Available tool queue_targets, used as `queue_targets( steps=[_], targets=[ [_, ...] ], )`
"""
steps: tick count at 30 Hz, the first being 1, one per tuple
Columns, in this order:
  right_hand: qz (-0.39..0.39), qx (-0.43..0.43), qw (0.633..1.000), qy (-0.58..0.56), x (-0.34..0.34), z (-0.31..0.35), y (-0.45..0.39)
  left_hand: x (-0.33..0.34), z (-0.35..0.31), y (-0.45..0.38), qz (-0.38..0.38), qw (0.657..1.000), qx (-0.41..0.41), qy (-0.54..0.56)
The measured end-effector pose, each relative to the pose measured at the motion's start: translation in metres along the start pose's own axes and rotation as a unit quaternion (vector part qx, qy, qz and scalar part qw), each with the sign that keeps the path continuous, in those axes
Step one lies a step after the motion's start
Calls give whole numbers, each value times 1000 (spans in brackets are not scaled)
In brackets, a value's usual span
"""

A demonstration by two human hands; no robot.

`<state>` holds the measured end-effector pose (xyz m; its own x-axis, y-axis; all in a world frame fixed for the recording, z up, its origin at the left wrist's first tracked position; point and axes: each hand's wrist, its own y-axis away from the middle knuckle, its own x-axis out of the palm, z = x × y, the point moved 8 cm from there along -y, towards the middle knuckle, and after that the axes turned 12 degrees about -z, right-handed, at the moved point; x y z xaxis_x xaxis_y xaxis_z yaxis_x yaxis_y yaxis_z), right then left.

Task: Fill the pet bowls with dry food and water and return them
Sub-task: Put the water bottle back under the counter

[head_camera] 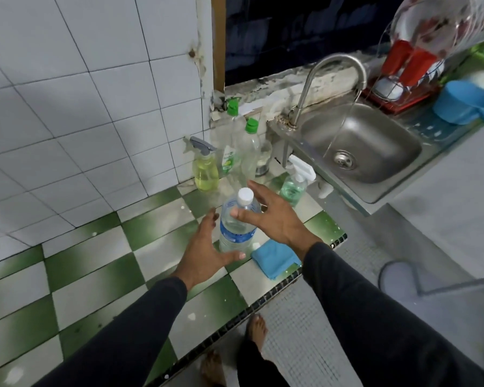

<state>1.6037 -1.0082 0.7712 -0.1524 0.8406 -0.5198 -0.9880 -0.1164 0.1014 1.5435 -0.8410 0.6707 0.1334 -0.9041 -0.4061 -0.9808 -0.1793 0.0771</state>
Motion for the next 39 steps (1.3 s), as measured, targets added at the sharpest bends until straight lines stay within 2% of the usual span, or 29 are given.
queue_targets(
  steps=[6, 14, 30, 39],
  targets=[
    [47, -8, 998, -50, 14, -2, -18, 19, 8, -21, -10, 998, -1, 57],
    [41, -14, 993, -112, 23, -5, -31, 38, 19, -35, -12, 996, -9, 83],
    [29, -20, 989, -141, 29, -3, -47, 42, 14, -46, -28, 993, 2, 117],
    [10, -17, 986, -165, 28, -2, -50, 43, 18, -52, -27, 994, -8, 101]
  ],
)
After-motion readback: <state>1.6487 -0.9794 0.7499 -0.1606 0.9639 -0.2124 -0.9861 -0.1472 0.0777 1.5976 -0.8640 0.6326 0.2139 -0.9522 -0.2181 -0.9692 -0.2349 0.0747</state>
